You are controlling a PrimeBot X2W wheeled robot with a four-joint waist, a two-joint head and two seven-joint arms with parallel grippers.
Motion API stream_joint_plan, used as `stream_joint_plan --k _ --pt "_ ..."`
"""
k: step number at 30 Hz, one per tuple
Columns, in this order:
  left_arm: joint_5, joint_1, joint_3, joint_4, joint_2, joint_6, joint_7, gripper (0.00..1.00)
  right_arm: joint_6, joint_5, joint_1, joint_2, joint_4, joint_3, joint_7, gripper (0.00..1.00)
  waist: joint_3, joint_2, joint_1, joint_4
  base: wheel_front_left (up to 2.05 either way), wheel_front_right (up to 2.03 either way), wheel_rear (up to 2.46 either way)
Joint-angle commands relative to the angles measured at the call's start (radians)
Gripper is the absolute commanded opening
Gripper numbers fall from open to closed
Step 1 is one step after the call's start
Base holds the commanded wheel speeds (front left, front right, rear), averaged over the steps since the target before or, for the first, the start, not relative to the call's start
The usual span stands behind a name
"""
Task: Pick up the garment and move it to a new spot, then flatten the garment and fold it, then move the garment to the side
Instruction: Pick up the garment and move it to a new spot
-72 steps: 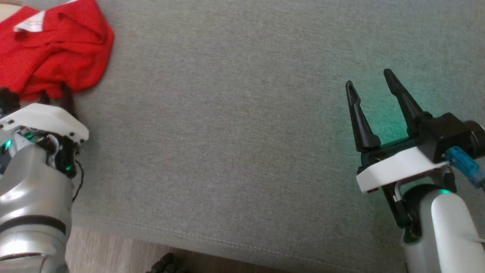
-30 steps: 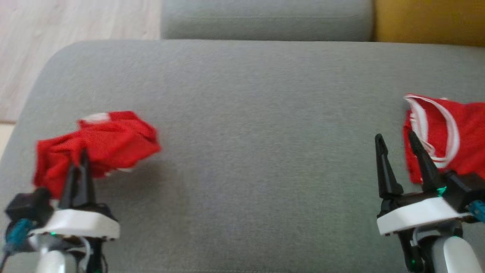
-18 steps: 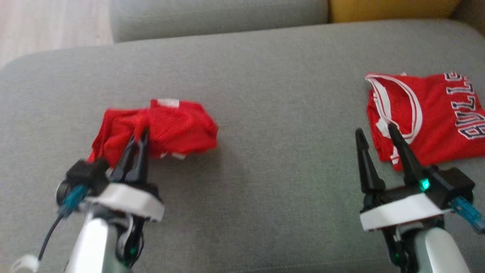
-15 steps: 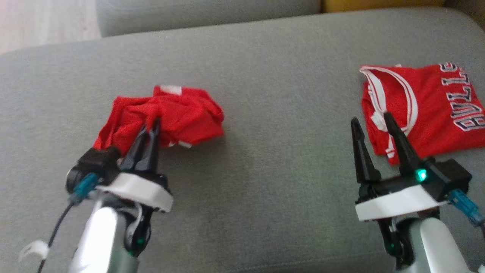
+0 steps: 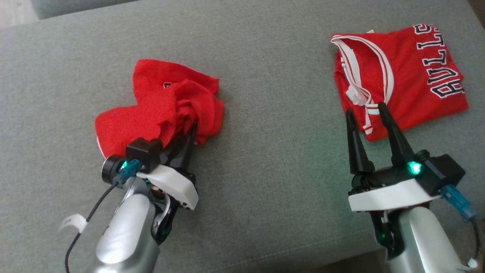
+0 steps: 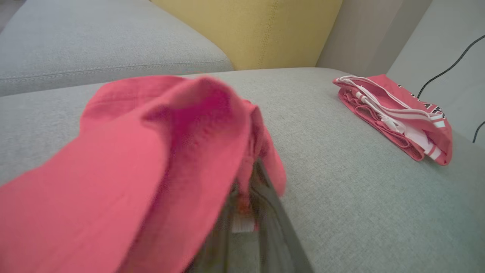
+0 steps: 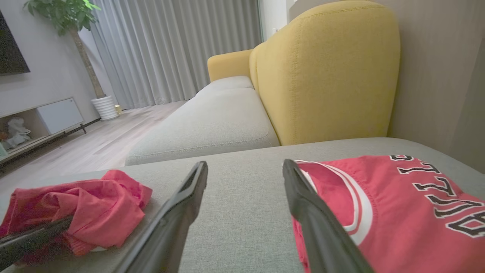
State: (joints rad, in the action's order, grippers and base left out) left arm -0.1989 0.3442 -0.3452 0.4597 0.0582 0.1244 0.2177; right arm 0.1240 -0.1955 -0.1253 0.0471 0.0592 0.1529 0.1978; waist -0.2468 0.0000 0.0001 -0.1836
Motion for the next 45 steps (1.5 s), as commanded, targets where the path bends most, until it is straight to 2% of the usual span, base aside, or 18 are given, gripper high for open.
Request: stream_joint_plan --k 1,5,10,20,24,33,45 --pt "-0.004 0.047 0.019 -0.007 0.004 0.004 0.021 1.00 0.007 -0.007 -0.035 0.003 -0.018 0.024 0.018 1.00 -0.008 0.0000 -0.0001 -0.009 0.00 0.00 0.00" --pt "-0.003 0.041 0.006 -0.006 0.002 0.004 0.036 1.00 0.007 -0.004 -0.041 0.003 0.001 0.024 0.030 1.00 0.000 0.0000 -0.0001 -0.001 0.00 0.00 0.00" --pt "-0.014 -0.012 0.025 -0.072 0.006 -0.007 0.043 1.00 0.007 0.006 -0.035 0.003 0.018 0.016 0.035 1.00 0.031 0.0000 -0.0001 0.032 0.00 0.00 0.00" --pt "-0.046 -0.175 0.174 -0.256 0.042 -0.107 0.044 1.00 0.007 0.039 0.024 0.003 0.002 -0.018 -0.014 1.00 0.113 0.0000 -0.0001 0.144 0.00 0.00 0.00" --pt "-0.056 -0.232 0.218 -0.294 0.060 -0.130 0.044 1.00 0.007 0.050 0.052 0.003 -0.017 -0.022 -0.042 1.00 0.145 0.0000 -0.0001 0.172 0.00 0.00 0.00" --pt "-0.036 -0.336 0.223 -0.335 0.095 -0.142 0.044 1.00 0.007 0.045 0.131 0.003 -0.052 -0.038 -0.087 1.00 0.212 0.0000 -0.0001 0.195 0.00 0.00 0.00" --pt "-0.039 -0.399 0.213 -0.374 0.105 -0.157 0.021 1.00 0.007 0.039 0.184 0.003 -0.087 -0.038 -0.122 1.00 0.247 0.0000 -0.0001 0.196 0.00 0.00 0.00"
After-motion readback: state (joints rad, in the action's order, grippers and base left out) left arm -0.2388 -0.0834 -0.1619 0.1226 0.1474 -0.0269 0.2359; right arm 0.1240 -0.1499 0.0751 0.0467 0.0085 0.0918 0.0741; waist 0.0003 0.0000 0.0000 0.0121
